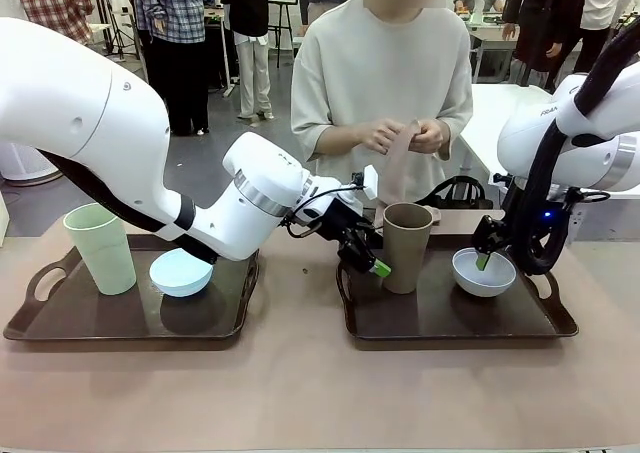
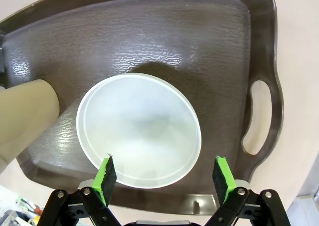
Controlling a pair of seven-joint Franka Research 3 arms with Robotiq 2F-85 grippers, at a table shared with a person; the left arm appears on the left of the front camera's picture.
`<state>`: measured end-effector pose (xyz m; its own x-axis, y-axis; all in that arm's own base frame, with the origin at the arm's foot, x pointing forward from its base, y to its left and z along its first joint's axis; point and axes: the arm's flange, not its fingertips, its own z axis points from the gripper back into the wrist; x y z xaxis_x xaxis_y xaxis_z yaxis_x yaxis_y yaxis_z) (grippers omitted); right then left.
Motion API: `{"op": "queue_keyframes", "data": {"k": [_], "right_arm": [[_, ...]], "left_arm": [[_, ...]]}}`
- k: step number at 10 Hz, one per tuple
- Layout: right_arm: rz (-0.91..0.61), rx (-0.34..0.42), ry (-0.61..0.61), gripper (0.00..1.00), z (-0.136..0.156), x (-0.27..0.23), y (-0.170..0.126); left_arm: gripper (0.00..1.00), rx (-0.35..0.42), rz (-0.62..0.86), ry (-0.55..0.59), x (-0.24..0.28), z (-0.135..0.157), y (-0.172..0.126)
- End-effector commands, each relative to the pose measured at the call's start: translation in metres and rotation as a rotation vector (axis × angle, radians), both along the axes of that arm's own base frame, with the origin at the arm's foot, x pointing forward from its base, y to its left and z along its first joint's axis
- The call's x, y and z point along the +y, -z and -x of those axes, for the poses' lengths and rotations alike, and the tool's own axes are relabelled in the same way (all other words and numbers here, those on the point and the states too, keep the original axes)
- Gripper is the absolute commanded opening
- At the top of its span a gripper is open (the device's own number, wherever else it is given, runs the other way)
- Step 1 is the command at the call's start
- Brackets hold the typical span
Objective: Set up a tray with a mat and arrange the tableware.
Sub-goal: Pick up the Picnic Bowl and Reusable plastic cup from the Handle tray in front of the human's position and hold them in the air.
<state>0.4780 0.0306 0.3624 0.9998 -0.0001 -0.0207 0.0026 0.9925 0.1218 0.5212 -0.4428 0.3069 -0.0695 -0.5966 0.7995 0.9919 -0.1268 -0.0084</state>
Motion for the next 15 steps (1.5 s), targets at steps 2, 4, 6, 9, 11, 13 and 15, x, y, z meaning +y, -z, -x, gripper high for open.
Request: {"op": "queue_keyframes", "data": {"k": [2,4,6,9,11,13,15], "right_arm": [[0.01,-0.003,0.028,1.0,-0.003,-0.005,0.006],[0.012,0.006,0.033,1.0,-0.005,-0.009,0.01],[0.012,0.017,0.03,1.0,-0.007,-0.009,0.014],[0.005,0.031,0.028,1.0,-0.01,-0.009,0.019],[-0.001,0.025,-0.014,0.72,-0.01,-0.01,0.021],[-0.003,0.022,-0.016,0.14,-0.01,-0.011,0.02],[-0.005,0.009,-0.017,0.0,-0.009,-0.012,0.018]], "left_arm": [[1.0,-0.049,0.038,-0.04,-0.015,-0.01,0.006],[1.0,-0.068,0.078,-0.057,-0.025,-0.013,0.006],[1.0,-0.061,0.098,-0.051,-0.037,-0.015,0.009],[1.0,-0.039,0.099,-0.009,-0.054,-0.012,0.016],[1.0,-0.058,0.132,0.023,-0.06,-0.011,0.02],[0.41,-0.065,0.134,0.03,-0.058,-0.01,0.017],[0.36,-0.073,0.136,0.026,-0.054,-0.009,0.015]]}}
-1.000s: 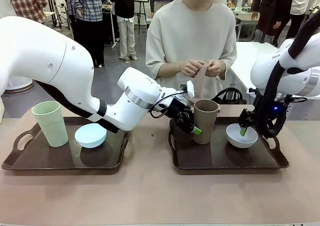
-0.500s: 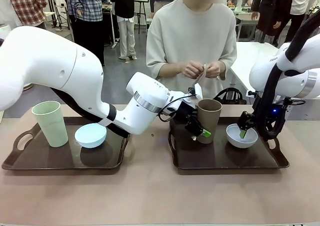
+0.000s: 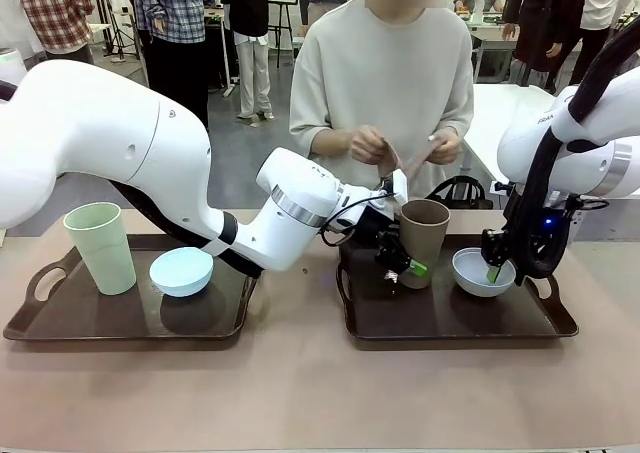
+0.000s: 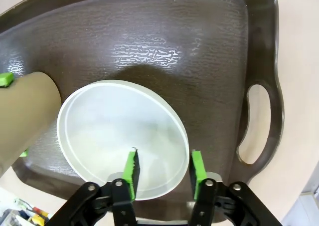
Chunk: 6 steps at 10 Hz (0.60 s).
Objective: Set up a tray with a mat and arrange the tableware.
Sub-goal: Pick up the Picnic Bowl and Reusable plastic cup from the Handle tray in front of the human's position and hold them in the air.
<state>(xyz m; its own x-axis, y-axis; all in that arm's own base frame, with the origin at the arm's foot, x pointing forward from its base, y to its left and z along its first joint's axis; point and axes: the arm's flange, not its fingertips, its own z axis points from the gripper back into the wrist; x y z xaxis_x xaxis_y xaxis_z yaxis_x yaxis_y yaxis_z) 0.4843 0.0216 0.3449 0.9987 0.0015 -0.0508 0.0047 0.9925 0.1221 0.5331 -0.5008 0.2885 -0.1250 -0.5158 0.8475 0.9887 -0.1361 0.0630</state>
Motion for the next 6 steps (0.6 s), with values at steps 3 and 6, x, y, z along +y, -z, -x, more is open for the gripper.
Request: {"op": "queue_keyframes", "data": {"k": [3,6], "right_arm": [[-0.003,-0.034,-0.016,0.0,-0.002,-0.001,0.0],[0.004,-0.048,-0.021,0.0,0.0,-0.004,-0.004]], "left_arm": [[0.0,-0.014,0.038,0.006,0.004,0.003,-0.006],[0.0,-0.014,0.008,0.003,0.011,0.016,-0.015]]}}
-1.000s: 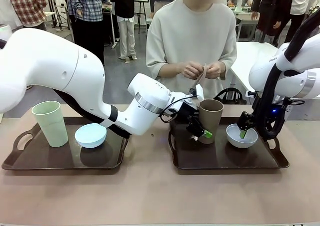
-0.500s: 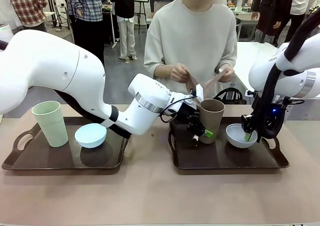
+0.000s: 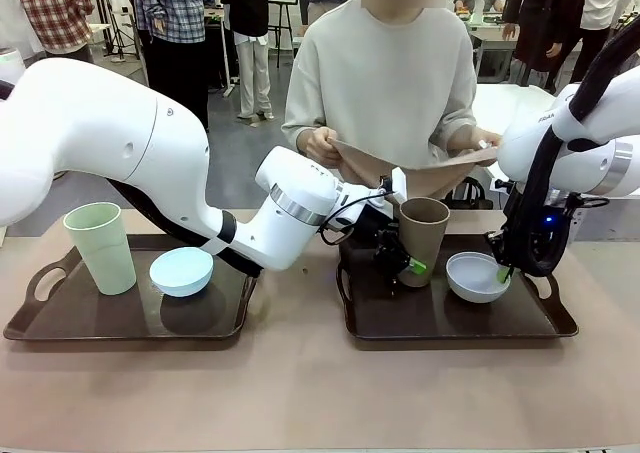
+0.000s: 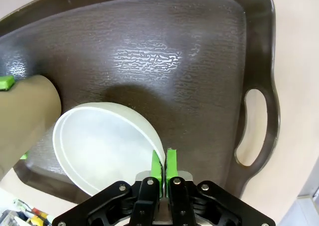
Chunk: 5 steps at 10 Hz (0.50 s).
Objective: Set up a tray with a mat and arrange the tableware.
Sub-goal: Pick up the Picnic Bowl and Reusable plastic cup from the Handle tray in front of the human's position and hold them in the air.
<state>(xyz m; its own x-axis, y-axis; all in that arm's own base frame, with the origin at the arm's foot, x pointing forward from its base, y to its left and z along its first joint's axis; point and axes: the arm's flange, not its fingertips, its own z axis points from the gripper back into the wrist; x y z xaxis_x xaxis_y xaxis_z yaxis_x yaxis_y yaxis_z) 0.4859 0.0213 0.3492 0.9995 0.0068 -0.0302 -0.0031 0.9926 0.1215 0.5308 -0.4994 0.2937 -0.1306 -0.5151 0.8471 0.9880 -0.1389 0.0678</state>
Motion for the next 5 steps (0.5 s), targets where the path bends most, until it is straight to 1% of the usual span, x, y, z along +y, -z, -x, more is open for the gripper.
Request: {"op": "queue_keyframes", "data": {"k": [1,2,3,5], "right_arm": [[0.013,-0.026,0.002,0.0,0.001,-0.004,-0.004],[-0.002,-0.017,0.007,0.0,0.004,-0.005,-0.014],[-0.014,-0.024,0.008,0.0,0.009,-0.007,-0.038],[-0.034,-0.078,-0.01,0.0,0.019,-0.013,-0.094]], "left_arm": [[0.23,-0.006,-0.009,-0.018,0.014,0.021,-0.018],[0.0,-0.015,-0.011,-0.041,0.021,0.03,-0.03],[0.0,-0.004,-0.011,-0.063,0.033,0.043,-0.052],[0.0,-0.051,-0.009,-0.088,0.055,0.064,-0.09]]}}
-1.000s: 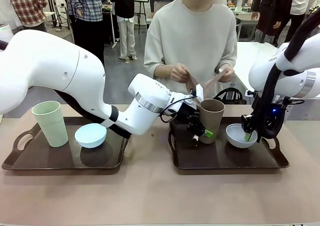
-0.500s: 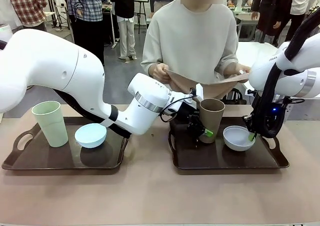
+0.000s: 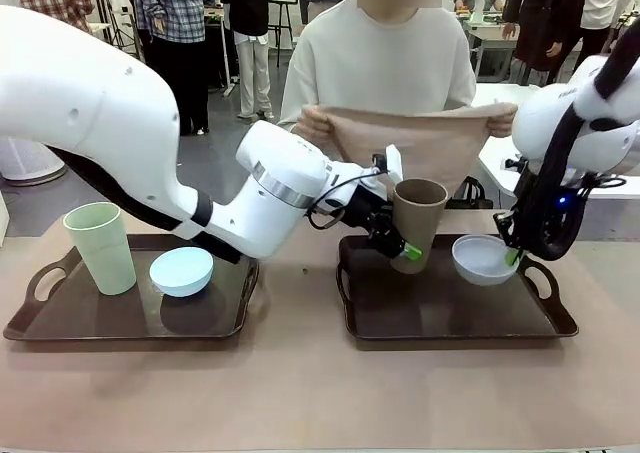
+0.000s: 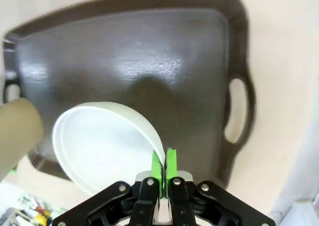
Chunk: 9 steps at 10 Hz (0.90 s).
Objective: Set up a tray with a mat and arrange the tableware.
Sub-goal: Pick up the Picnic Bowl and Reusable plastic cup from the Handle tray in front of the human's position and hold them in the air.
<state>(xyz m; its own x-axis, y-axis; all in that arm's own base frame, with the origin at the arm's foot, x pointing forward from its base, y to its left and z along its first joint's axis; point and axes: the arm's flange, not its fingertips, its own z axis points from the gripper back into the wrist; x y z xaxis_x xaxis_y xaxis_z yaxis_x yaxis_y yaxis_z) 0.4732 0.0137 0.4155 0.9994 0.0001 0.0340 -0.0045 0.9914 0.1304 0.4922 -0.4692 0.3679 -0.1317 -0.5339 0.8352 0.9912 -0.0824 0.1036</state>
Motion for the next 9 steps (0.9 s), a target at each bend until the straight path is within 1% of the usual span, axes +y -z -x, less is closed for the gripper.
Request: {"op": "queue_keyframes", "data": {"k": [1,3,4,5,6,7,8,9], "right_arm": [[-0.035,-0.038,-0.024,0.0,0.011,-0.006,-0.055],[-0.043,-0.067,-0.045,0.0,0.025,-0.003,-0.108],[-0.045,-0.095,-0.051,0.0,0.034,0.0,-0.134],[-0.037,-0.115,-0.051,0.0,0.043,0.004,-0.154],[-0.029,-0.118,-0.043,0.0,0.048,0.008,-0.166],[-0.03,-0.093,-0.053,0.0,0.048,0.009,-0.164],[-0.022,-0.125,-0.042,0.0,0.047,0.003,-0.166],[-0.022,-0.125,-0.042,0.0,0.047,0.003,-0.166]], "left_arm": [[0.0,-0.037,0.02,-0.048,0.032,0.039,-0.032],[0.0,-0.063,0.032,-0.092,0.042,0.059,-0.063],[0.0,-0.079,0.04,-0.116,0.048,0.065,-0.079],[0.0,-0.097,0.048,-0.152,0.053,0.069,-0.096],[0.0,-0.108,0.046,-0.193,0.056,0.072,-0.112],[0.0,-0.074,0.044,-0.107,0.041,0.057,-0.096],[0.0,-0.074,0.044,-0.107,0.041,0.057,-0.096],[0.0,-0.074,0.044,-0.107,0.041,0.057,-0.096]]}}
